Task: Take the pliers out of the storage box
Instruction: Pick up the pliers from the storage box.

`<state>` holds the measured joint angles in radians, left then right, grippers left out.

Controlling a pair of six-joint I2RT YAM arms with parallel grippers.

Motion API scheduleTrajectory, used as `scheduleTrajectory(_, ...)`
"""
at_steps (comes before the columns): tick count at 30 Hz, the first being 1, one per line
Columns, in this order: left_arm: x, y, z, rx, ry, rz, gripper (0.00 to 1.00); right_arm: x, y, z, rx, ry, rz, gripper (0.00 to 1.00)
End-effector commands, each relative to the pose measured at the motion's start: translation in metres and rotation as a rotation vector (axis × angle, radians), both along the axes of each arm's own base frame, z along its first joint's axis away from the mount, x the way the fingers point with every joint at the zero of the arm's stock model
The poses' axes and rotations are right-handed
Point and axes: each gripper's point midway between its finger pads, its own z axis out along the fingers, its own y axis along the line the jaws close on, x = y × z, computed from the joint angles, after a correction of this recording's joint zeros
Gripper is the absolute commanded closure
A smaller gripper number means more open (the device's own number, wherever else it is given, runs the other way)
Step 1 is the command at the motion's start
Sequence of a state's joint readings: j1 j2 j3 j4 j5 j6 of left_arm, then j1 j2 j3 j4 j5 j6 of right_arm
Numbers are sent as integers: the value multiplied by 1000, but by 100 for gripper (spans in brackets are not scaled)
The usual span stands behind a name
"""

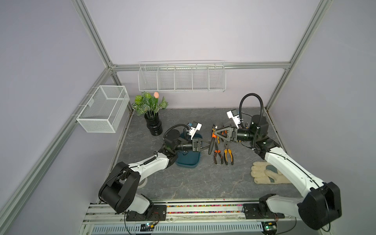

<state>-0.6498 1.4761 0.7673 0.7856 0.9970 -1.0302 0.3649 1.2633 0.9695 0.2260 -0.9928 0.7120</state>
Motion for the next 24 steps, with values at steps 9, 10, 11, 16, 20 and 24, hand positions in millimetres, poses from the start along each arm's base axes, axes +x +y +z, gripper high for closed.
scheduleTrajectory(9, -5, 1, 11, -49, -29, -25, 100, 8, 2, 2, 24, 17, 0, 53)
scheduleTrajectory(10, -6, 1, 10, -47, -28, -26, 100, 8, 2, 1, 24, 17, -1, 54)
scheduleTrajectory(11, -5, 1, 10, -47, -29, -25, 100, 8, 2, 1, 25, 18, -2, 56)
scheduleTrajectory(16, -4, 0, 9, -43, -29, -24, 100, 10, 2, 0, 27, 26, -9, 64)
scheduleTrajectory(20, -4, 1, 8, -38, -38, -21, 100, 12, 3, 2, 54, 46, -12, 74)
scheduleTrajectory(24, -5, 1, 7, -31, -41, -21, 100, 14, 5, 4, 99, 66, 0, 77)
